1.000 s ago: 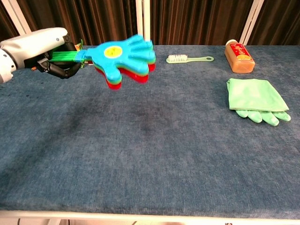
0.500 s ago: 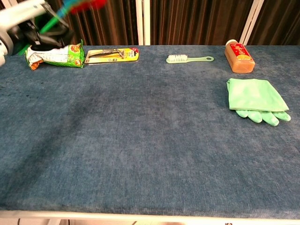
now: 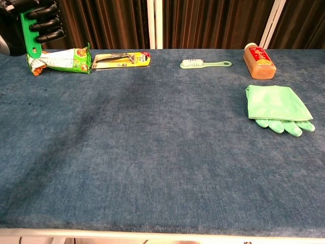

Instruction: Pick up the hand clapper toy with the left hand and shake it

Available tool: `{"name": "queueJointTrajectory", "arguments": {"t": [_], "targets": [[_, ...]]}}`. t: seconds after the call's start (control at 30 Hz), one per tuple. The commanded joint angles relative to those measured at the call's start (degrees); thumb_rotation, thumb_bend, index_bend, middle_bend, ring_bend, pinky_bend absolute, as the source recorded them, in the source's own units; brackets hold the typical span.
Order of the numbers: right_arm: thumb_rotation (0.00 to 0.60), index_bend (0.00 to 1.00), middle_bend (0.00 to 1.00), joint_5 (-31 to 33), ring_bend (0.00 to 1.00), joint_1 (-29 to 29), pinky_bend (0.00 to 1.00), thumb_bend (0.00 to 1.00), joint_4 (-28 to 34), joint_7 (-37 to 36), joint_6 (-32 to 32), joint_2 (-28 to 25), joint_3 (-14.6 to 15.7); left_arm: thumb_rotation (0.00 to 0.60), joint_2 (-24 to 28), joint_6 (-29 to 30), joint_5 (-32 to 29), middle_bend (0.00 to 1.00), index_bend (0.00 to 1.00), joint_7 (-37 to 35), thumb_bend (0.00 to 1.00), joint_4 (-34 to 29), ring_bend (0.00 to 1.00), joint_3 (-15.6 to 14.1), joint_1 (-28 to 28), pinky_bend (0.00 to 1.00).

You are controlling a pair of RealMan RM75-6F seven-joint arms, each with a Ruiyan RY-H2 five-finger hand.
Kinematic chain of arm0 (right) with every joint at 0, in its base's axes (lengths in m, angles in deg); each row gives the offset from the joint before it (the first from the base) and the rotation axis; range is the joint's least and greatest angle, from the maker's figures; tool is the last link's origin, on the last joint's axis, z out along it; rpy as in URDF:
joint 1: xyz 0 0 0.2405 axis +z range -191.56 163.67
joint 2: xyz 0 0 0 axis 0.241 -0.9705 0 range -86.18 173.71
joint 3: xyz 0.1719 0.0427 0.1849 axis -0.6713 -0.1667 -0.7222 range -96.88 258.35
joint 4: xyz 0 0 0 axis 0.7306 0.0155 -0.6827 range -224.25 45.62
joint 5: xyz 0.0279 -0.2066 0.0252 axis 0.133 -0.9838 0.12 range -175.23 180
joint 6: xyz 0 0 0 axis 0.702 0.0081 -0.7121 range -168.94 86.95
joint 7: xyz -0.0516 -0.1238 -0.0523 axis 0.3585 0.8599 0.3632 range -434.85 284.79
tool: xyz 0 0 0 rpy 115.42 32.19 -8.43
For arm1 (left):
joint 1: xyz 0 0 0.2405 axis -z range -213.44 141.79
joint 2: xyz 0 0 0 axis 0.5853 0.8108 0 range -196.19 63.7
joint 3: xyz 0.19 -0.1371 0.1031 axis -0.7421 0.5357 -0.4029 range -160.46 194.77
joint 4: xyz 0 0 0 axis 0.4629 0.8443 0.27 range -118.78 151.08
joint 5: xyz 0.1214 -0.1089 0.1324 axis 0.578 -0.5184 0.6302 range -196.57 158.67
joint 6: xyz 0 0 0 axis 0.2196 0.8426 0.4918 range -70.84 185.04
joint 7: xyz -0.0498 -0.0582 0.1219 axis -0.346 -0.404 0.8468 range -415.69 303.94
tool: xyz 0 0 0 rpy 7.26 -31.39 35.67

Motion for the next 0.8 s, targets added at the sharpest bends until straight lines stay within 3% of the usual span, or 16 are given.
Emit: {"name": "queueJointTrajectory", "arguments": {"t": [0.03,0.27,0.5,0.6,0.8], "targets": [[0.6,0.0,0.0,-0.02,0.0,-0.02,0.0,0.31,-0.15,-0.12,-0.01,0.02,0.03,0.6,-4.9,5.68,22.23,1.0,1.0,75.22,0.67,18.57,1.0,-11.6,4.2,1.0],[0.6,0.0,0.0,0.24,0.0,-0.26,0.0,0.31,-0.61,-0.85,-0.31,-0.15,-0.09,0.6,-5.24,3.05,21.24,1.0,1.0,82.02,0.67,19.61,1.0,-13.96,5.67,1.0],[0.6,0.0,0.0,0.16,0.0,-0.16,0.0,0.31,-0.86,-1.1,-0.09,0.03,-0.03,0.6,-4.45,1.5,16.07,1.0,1.0,79.28,0.66,16.24,1.0,-13.61,5.81,1.0],[0.6,0.0,0.0,0.19,0.0,-0.19,0.0,0.31,-0.92,-1.12,-0.18,0.01,-0.07,0.6,-4.42,0.21,9.41,1.0,1.0,65.64,0.66,10.7,1.0,-12.08,4.44,1.0],[0.6,0.0,0.0,0.15,0.0,-0.22,0.0,0.31,-0.86,-1.04,-0.27,-0.03,-0.08,0.6,-1.28,-2.27,-3.09,1.0,1.0,25.02,0.66,-3.77,1.0,-3.97,2.06,1.0]]}}
